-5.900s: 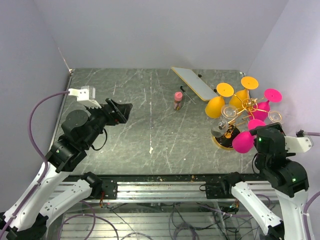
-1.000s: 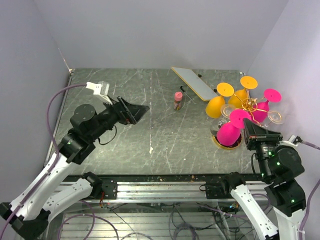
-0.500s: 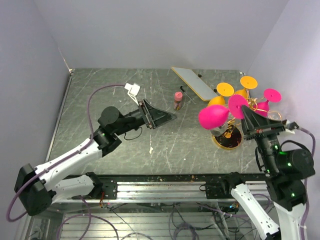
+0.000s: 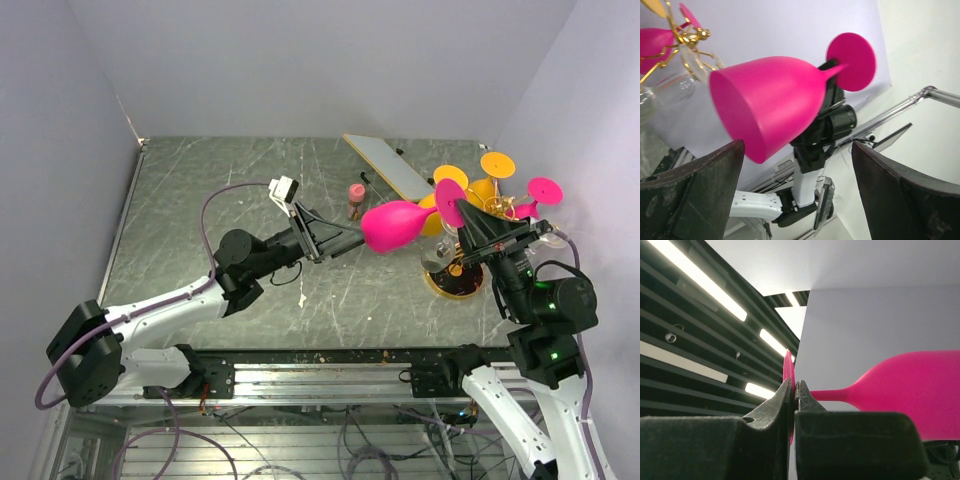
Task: Take the wine glass off the wine glass rack
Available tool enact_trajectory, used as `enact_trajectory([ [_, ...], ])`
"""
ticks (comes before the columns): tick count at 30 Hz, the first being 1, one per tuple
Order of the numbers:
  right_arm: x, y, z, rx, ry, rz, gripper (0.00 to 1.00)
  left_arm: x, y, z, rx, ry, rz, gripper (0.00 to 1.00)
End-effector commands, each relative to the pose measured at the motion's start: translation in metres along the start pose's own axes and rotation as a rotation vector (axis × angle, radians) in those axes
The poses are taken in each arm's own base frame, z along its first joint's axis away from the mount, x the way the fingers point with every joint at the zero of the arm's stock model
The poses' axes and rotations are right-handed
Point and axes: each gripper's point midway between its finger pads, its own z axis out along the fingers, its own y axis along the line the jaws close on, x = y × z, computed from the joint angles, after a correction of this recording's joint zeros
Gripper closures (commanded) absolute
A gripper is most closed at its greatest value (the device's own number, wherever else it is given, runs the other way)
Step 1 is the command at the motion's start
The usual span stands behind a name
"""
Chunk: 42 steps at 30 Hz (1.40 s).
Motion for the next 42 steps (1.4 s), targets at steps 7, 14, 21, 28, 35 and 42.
enact_trajectory([
  [7,-0.001,-0.006,-0.005,-0.041,0.017,0.058,1.00,0.004,-0.056,0.007,0.259,-0.018,-0.045,0.18],
  [14,-0.009,-0.024,-0.012,0.018,-0.028,0.022,0.94,0.006,-0.057,-0.002,0.289,-0.047,-0.078,0.44],
  [21,-0.025,-0.068,-0.029,0.229,-0.103,-0.149,0.80,0.015,-0.034,0.000,0.188,-0.029,-0.080,0.82],
  [28,-0.069,-0.121,-0.072,0.477,-0.204,-0.631,0.31,0.033,0.031,-0.027,-0.069,-0.007,-0.073,0.93],
  [35,-0.094,-0.133,-0.108,0.599,-0.171,-1.060,0.01,0.061,0.110,-0.096,-0.461,0.047,-0.056,0.93],
  [42,-0.095,-0.097,-0.116,0.505,-0.211,-1.207,0.01,0.025,0.139,-0.194,-1.163,0.072,0.192,0.93],
])
